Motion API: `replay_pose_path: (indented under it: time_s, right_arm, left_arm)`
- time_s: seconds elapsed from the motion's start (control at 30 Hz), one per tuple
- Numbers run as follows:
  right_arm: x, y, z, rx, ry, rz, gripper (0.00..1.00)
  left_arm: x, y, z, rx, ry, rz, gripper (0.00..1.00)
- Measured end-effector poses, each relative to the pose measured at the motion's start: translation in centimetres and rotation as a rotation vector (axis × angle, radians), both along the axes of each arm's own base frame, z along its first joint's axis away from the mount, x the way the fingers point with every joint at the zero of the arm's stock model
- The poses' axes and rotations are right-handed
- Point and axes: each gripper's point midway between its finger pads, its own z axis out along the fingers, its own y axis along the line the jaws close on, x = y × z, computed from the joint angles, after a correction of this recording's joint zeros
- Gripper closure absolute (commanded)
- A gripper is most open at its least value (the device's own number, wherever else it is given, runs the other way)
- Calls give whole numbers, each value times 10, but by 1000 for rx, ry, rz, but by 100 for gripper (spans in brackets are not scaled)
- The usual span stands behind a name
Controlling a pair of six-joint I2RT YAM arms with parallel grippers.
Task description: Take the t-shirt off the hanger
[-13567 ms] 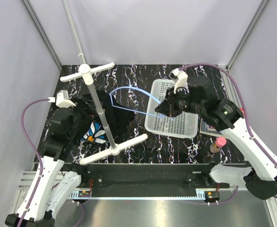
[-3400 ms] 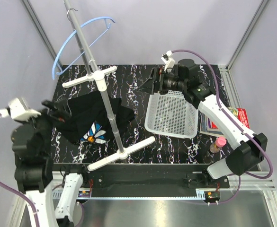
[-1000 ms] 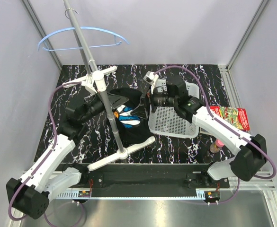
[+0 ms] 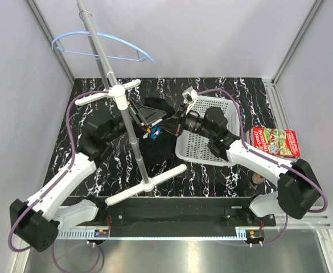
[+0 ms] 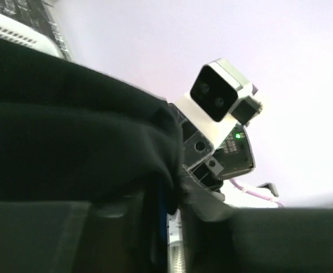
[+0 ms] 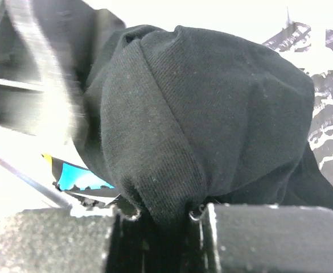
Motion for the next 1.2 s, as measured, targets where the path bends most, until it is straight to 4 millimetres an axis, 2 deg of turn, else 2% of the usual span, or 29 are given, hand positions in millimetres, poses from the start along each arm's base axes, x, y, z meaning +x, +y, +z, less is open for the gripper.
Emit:
replay_pose_path:
  time_s: [0.1, 0.13, 0.23, 0.33, 0.4, 0.5, 0.63, 0.77, 0.97, 1.0, 1.1, 1.2]
  right_arm:
    - [6, -2, -7, -2, 31, -41, 100]
    - [8, -4, -9, -5, 39, -60, 100]
    - [15, -12, -13, -31, 58, -130, 100]
    - [19, -26, -9, -60, 53, -204, 100]
    - [22, -36, -1, -82, 39, -257, 100]
    - [31, -50, 22, -106, 2, -337, 100]
    - [47, -67, 55, -118, -45, -426, 100]
    - [64, -92, 79, -122, -68, -510, 100]
    - [82, -131, 83, -176, -14, -623, 100]
    - [83, -136, 83, -189, -1, -642, 100]
    - [84, -148, 86, -219, 27, -694, 100]
    - [84, -160, 90, -245, 43, -747, 100]
  left_arm:
    - [-8, 18, 2, 67, -20, 87, 41]
    - [-12, 28, 5, 90, -35, 133, 30]
    - [-24, 64, 16, 135, -94, 284, 28]
    - [-36, 103, 19, 168, -120, 438, 27]
    - [-46, 123, 11, 190, -121, 511, 27]
    - [-55, 146, -14, 245, -89, 588, 25]
    - [-59, 160, -47, 329, -32, 629, 24]
    - [-54, 164, -63, 398, 23, 650, 25]
    - [-44, 169, -79, 476, 123, 688, 38]
    - [-46, 171, -82, 484, 136, 691, 46]
    - [-60, 178, -87, 472, 157, 693, 62]
    - [-82, 185, -92, 406, 153, 682, 69]
